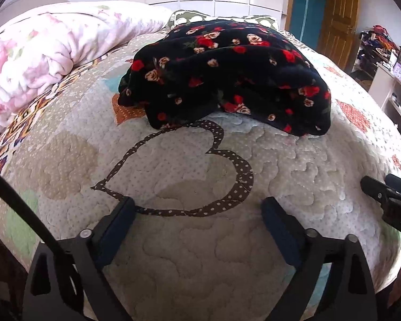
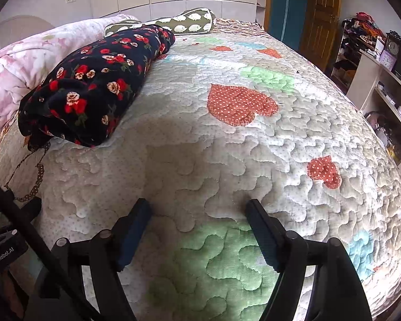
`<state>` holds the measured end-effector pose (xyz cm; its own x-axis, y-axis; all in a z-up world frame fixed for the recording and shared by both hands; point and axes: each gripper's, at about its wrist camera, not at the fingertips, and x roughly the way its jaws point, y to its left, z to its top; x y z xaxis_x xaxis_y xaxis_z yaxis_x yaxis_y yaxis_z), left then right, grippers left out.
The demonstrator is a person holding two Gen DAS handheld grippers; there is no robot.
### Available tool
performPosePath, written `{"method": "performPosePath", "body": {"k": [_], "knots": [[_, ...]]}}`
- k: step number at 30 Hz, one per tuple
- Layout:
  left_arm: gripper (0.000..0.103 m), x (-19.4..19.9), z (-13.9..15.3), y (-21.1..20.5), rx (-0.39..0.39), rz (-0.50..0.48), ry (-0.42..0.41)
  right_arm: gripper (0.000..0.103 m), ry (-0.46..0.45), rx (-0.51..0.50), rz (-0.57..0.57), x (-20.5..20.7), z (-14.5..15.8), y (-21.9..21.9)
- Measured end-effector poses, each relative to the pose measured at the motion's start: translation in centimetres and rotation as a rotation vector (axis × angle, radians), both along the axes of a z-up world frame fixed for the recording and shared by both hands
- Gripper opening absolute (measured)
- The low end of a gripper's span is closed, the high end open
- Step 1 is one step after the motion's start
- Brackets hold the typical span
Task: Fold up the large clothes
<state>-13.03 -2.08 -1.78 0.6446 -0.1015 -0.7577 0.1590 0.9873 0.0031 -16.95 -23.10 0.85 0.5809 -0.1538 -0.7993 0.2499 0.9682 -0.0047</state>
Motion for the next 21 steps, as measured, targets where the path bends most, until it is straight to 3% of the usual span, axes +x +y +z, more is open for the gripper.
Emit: {"method": "performPosePath", "body": {"k": [9,13,18,21], "knots": [[0.103,0.4,-0.2,0.2,-0.028,0.011,0.021,0.09,-0.016,-0.014,-0.005,0.3,-0.5,0.2],[0.103,0.7,-0.1,0.0,-0.022,0.029,0.06,0.092,-0.024,-0.014,-0.007,0.4,-0.7,0.0],[0.103,1.9,0.6,-1.8,0.041,0.131,0.166,0.093,-0.026,-0.003,-0.003,0.4,-0.7,-0.2],[0.103,1.4,1.3,-2.6,0.016,0.11,0.158,0.093,-0.03,0.013,0.007,0.3,-0.7,-0.4]]}}
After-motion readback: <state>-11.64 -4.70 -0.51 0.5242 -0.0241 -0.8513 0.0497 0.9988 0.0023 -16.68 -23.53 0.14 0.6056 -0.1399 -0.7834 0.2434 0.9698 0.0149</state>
